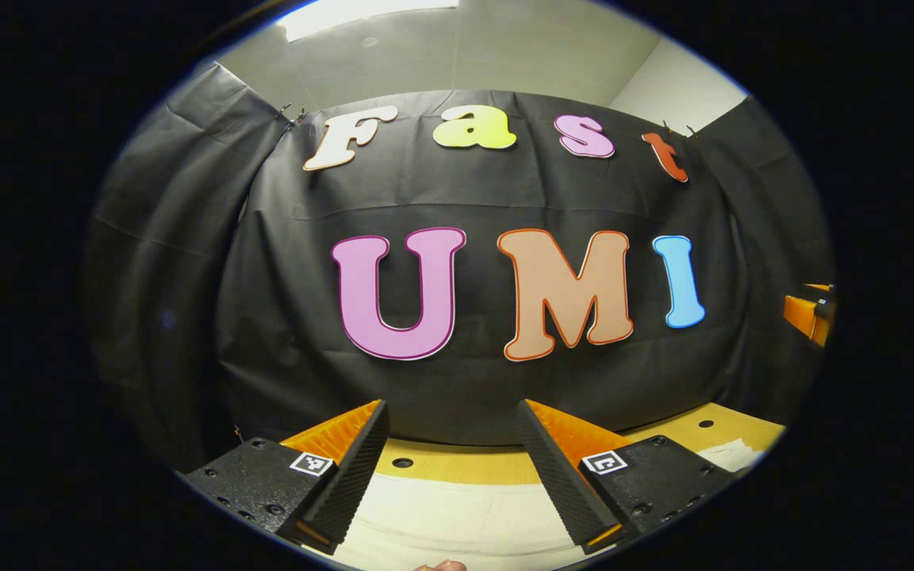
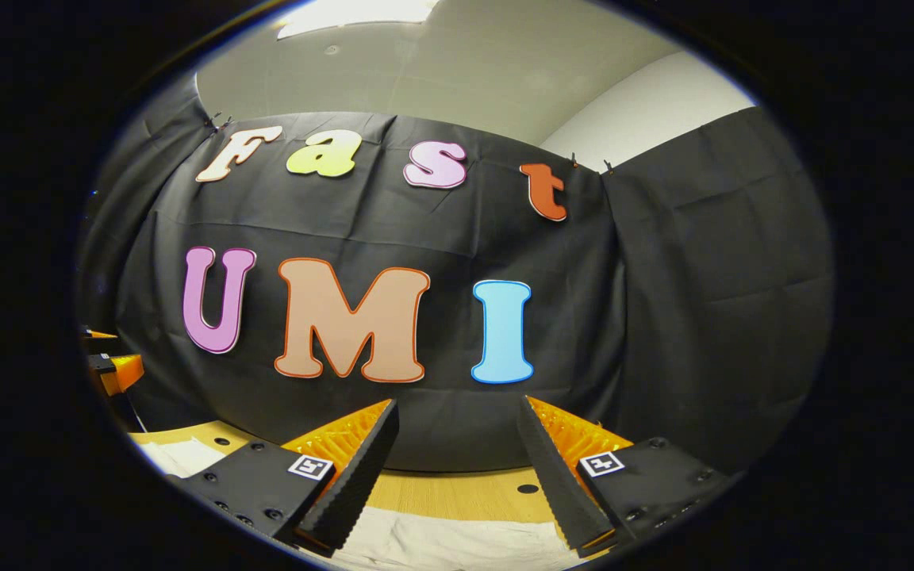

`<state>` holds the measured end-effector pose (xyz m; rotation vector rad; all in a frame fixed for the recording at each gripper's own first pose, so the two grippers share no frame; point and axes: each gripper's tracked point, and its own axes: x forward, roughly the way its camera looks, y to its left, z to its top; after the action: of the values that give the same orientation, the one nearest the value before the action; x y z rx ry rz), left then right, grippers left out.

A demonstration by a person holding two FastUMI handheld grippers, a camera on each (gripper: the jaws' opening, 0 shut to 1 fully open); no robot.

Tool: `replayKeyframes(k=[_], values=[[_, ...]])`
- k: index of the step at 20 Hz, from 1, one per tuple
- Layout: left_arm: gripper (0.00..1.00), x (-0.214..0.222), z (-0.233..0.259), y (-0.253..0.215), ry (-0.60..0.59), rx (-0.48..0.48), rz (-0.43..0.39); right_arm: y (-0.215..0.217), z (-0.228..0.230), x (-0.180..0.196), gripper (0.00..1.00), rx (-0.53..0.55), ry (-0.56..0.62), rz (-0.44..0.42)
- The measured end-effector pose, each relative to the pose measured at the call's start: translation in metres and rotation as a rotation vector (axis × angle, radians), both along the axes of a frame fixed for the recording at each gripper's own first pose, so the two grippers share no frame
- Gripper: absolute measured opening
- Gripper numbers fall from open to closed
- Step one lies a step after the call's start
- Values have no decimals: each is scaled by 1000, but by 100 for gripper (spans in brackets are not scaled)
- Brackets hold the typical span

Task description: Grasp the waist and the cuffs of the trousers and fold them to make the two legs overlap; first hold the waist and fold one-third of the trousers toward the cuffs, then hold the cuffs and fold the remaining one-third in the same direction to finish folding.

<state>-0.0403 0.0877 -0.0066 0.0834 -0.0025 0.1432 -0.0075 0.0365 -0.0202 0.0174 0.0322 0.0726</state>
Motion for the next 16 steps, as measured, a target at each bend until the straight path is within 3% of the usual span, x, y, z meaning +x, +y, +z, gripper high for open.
replayKeyframes(k=[11,16], values=[[98,-24,-5,36,4,11,31,7,5,1,97,19,-15,-6],[96,-37,-16,60,25,59,37,18,1,-3,96,14,-5,8]])
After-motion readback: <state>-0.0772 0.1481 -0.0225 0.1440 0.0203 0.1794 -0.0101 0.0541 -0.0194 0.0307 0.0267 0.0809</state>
